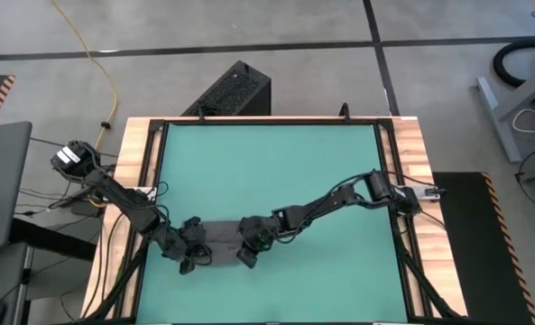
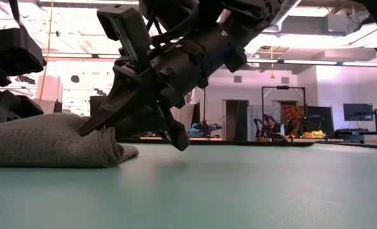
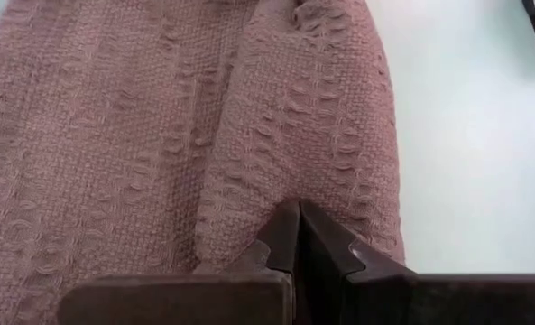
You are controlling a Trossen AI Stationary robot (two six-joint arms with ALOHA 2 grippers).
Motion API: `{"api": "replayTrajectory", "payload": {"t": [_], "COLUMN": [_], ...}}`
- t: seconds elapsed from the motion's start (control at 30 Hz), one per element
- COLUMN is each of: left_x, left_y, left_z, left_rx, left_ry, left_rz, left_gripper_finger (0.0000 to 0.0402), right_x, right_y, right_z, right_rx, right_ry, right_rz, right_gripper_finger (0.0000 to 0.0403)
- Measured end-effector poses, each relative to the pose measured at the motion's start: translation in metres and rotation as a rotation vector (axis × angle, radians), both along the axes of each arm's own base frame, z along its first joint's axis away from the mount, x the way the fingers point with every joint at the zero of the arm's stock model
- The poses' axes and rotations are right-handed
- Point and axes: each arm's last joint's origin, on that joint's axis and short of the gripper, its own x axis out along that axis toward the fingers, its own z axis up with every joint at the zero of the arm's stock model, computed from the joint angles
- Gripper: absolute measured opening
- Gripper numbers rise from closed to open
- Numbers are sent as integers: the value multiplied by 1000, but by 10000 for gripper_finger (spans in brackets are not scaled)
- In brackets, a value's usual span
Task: Roll towel
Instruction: Roll the gray towel
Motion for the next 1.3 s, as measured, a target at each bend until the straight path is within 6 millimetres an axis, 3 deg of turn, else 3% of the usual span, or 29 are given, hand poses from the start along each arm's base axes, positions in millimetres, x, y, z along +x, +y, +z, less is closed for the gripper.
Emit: {"api": "replayTrajectory", "payload": {"t": [0.4, 0.6, 0.8, 0.9, 1.13, 1.3], "left_x": [-1, 4, 13, 17, 22, 22], "left_y": [1, 8, 23, 31, 41, 43], "left_z": [-1, 0, 2, 2, 2, 2], "left_rx": [-35, -129, -273, -308, -326, -333], "left_ry": [20, 69, 158, 179, 184, 188], "left_rz": [42, 90, 121, 117, 110, 111], "left_gripper_finger": [0, 0, 0, 0, 0, 0], "right_x": [-2, -10, -27, -29, -32, -30], "right_y": [-4, -18, -23, -14, 38, 66], "right_z": [1, 19, 38, 48, 67, 61], "right_rx": [-17, -17, -164, -267, -578, -837], "right_ry": [27, 75, 129, 61, -236, -397], "right_rz": [34, 98, 147, 183, 358, 435], "right_gripper_finger": [142, 165, 165, 165, 165, 167]}}
